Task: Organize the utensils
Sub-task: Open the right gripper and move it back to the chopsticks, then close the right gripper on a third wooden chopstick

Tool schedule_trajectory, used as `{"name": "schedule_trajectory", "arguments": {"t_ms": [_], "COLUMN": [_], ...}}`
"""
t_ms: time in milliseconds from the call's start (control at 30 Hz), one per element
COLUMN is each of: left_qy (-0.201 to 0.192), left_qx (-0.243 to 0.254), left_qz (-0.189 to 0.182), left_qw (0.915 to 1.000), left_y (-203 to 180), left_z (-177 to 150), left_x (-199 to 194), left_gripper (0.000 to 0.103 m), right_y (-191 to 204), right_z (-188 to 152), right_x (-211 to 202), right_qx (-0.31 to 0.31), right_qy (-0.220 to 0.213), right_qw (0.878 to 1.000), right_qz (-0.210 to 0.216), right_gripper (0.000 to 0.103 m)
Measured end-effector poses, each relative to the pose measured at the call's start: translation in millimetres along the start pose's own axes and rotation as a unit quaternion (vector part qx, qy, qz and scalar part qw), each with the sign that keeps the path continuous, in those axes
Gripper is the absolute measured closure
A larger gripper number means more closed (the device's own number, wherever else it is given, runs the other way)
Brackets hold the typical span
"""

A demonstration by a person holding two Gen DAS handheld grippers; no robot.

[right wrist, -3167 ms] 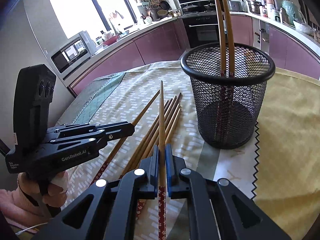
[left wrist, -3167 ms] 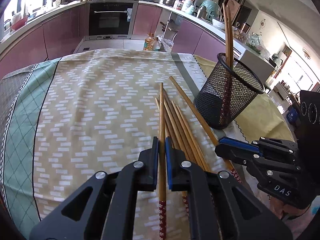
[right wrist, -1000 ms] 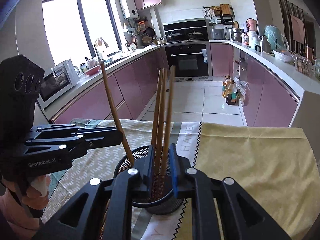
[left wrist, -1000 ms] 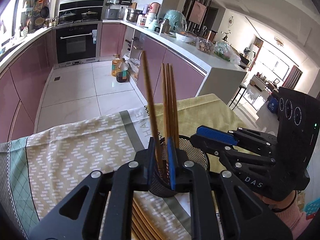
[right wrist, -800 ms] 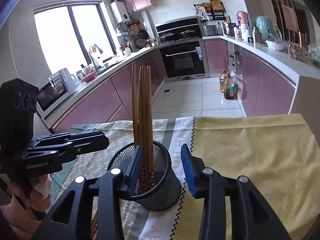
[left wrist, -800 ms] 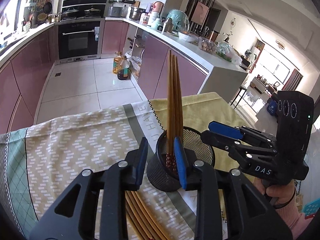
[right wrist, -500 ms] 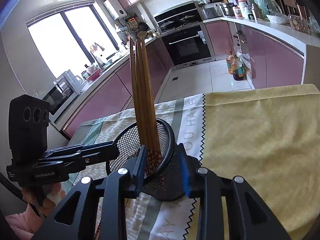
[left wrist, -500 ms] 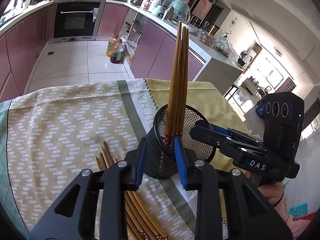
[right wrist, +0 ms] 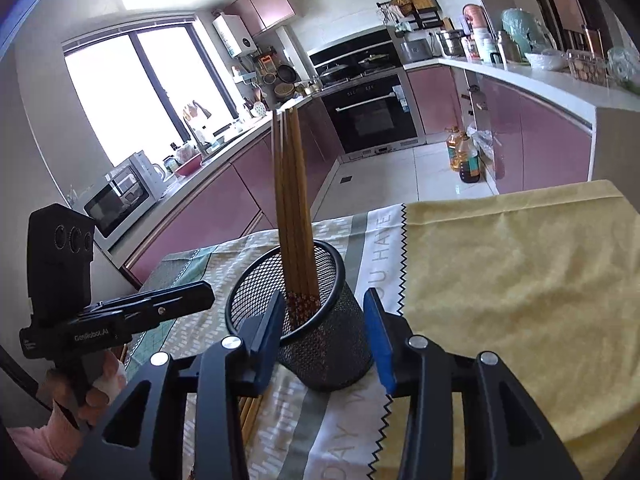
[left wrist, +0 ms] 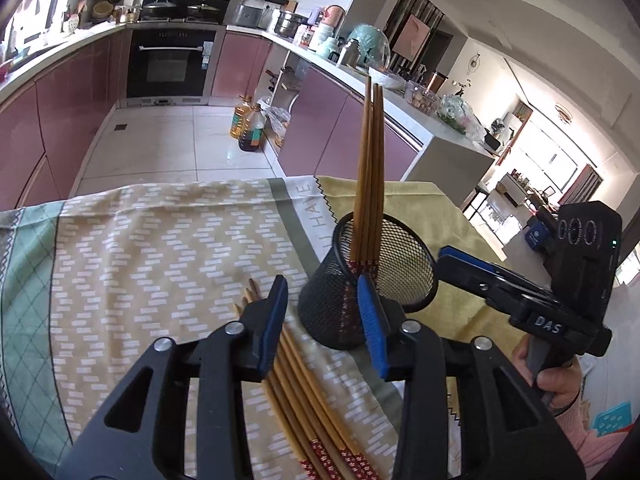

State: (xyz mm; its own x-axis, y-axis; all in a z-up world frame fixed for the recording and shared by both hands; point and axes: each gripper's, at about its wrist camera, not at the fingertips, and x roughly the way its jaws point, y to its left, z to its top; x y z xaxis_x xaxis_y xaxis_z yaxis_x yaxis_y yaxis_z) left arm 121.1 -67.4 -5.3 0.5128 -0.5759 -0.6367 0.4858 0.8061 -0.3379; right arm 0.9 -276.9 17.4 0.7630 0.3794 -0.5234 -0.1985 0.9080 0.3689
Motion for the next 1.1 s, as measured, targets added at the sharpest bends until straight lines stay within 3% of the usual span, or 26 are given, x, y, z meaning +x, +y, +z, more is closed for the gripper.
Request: {"name": "schedule_trajectory", "arguments": {"t_ms": [133,300,400,767,1100], "left_qy": [0.011,0.061,0.076,0.085,0.080], "left_qx": [0.008,0.017,0.016,0.018,0.010], "left_qz": [0.027,0.051,0.058,0.077,0.092], "left_qw": [0.9995,0.9967,0.9953,0.9932,0.9924], "left_y": [9,18,23,24,25], "left_z": [-20,-58,-73,-89,-94], "left_x": [-8,10,17,24,15], "left_gripper": [0.063,0.065,0.065,0.071,0.075], "right_y": [27,51,57,65,68], "right_z": [-25,-58,-70,-77,-78], "right_x": [1,39,56,73,77], "right_qx": [-0.041,-0.066,-0.061,-0.066,-0.075], "right_qy": [0.036,0.119,0.143,0.158,0.159], "right_qw": [0.998,0.990,0.987,0.985,0.984], "right_qz": [0.027,0.038,0.045,0.014,-0.004], "right_gripper": [0.063,0.063,0.066,0.080,0.082]}}
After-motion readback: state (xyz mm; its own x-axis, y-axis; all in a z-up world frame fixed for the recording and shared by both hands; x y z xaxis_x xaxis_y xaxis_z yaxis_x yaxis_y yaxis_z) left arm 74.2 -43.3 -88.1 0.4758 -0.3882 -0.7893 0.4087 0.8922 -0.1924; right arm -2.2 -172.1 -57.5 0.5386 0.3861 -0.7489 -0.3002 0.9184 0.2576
